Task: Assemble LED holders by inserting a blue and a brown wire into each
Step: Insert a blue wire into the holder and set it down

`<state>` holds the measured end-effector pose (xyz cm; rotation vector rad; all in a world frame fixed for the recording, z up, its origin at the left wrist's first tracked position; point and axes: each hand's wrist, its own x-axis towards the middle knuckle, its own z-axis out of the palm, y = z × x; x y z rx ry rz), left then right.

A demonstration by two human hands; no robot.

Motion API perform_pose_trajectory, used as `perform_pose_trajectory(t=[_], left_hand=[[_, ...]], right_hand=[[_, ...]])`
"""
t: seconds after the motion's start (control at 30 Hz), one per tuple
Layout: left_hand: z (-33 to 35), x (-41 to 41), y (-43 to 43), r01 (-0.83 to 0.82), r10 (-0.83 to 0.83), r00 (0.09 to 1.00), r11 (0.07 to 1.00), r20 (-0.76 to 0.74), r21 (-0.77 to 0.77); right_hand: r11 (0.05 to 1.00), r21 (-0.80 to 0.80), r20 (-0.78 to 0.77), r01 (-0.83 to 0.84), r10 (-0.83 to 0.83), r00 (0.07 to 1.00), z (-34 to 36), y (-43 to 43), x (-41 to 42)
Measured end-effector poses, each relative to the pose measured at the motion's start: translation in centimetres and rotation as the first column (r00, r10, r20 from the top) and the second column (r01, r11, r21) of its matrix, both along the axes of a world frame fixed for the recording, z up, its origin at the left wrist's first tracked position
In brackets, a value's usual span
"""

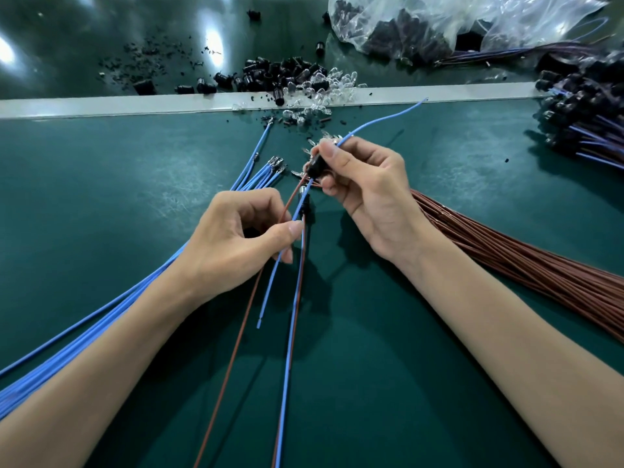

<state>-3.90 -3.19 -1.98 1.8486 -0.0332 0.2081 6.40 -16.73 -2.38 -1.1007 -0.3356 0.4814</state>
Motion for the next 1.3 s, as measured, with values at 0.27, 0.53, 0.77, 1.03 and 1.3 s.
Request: perform_pose_trajectory(t=[0.27, 0.53, 0.77, 1.03, 1.3], left_hand=[[0.13, 0.06, -0.34, 0.005, -0.005, 1.0, 0.998, -0.004, -0.055], [-0.02, -0.12, 0.25, 0.057, -0.057, 0.998, 0.998, -0.017, 0.019], [-0.08, 0.08, -0.06, -0.003, 0.001, 0.999, 0.999, -0.032, -0.049], [-0.07, 0.28, -0.4, -0.032, 0.031, 0.999, 0.999, -0.01, -0.018], [0.09, -0.08, 0.25, -0.017, 0.019, 0.999, 0.999, -0.037, 0.046]], right_hand=[[0.994, -0.082, 0.066, -0.072, 0.078, 0.995, -0.23, 0.04, -0.08], [1.0, 0.002, -0.015, 0.021, -0.021, 1.0, -0.02, 0.01, 0.1], [0.996, -0.075, 0.038, -0.041, 0.044, 0.998, -0.15, 0.01, -0.03], [0.983, -0.165, 0.143, -0.086, 0.11, 0.984, -0.35, 0.09, -0.26], [0.998, -0.051, 0.025, 0.029, -0.028, 0.999, 0.05, 0.25, -0.19]])
